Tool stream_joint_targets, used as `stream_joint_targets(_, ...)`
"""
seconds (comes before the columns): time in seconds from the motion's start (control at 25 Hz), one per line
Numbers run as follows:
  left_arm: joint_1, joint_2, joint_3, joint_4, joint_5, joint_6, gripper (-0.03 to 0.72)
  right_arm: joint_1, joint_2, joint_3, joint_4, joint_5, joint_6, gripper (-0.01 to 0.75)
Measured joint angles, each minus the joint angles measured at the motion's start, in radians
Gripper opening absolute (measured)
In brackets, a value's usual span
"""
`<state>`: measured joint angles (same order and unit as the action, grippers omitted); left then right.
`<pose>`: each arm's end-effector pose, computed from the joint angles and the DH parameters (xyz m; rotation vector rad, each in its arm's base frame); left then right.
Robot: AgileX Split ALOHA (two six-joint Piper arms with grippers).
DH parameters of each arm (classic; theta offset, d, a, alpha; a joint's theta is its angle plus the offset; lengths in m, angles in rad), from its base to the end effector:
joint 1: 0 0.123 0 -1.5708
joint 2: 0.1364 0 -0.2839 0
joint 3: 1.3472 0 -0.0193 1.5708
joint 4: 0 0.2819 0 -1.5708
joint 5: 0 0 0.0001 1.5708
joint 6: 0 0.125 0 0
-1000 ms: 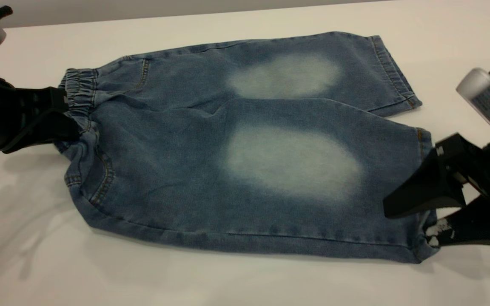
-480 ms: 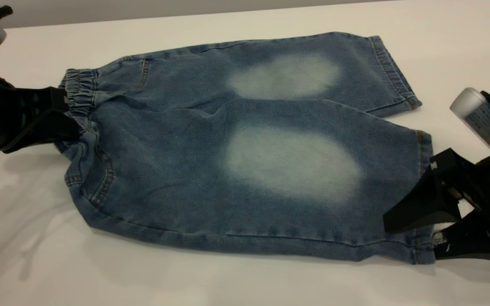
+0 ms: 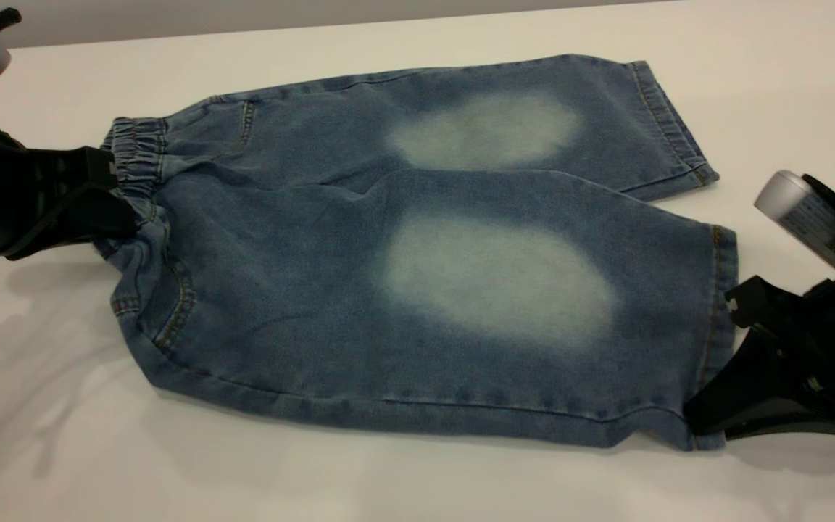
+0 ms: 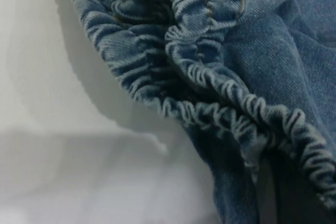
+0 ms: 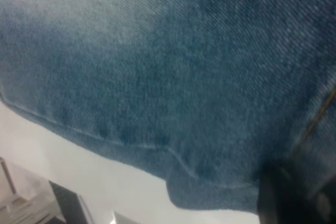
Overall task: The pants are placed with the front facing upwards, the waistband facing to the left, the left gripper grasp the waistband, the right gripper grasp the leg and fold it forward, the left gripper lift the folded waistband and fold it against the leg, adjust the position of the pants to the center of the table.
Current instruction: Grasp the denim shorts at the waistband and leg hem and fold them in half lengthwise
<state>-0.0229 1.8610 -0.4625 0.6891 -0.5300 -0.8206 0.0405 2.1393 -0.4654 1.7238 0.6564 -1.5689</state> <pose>0.2822 -0.0466 0.0222 -0.0765 2.4561 -0.5008 0.2056 0.0839 -0.0421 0.1769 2.9504 1.0022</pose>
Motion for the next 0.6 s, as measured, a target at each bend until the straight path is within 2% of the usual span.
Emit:
stream_joint_targets(0.24,0.0,0.0,0.0,0.0,-0.032,-0.007,0.088,0.0,-0.081,-0.001,0.029,-0.056,0.0,0.013)
stream_joint_targets(0.36,0.0,0.0,0.0,0.0,-0.072,-0.023,0.088,-0.001,-0.159,-0.002,0.027,-0.025,0.0,0.013)
stream_joint_targets(0.6,0.0,0.0,0.0,0.001,-0.17,-0.028,0.088,-0.001,-0.333,-0.007,0.018,-0.037,0.0,0.013)
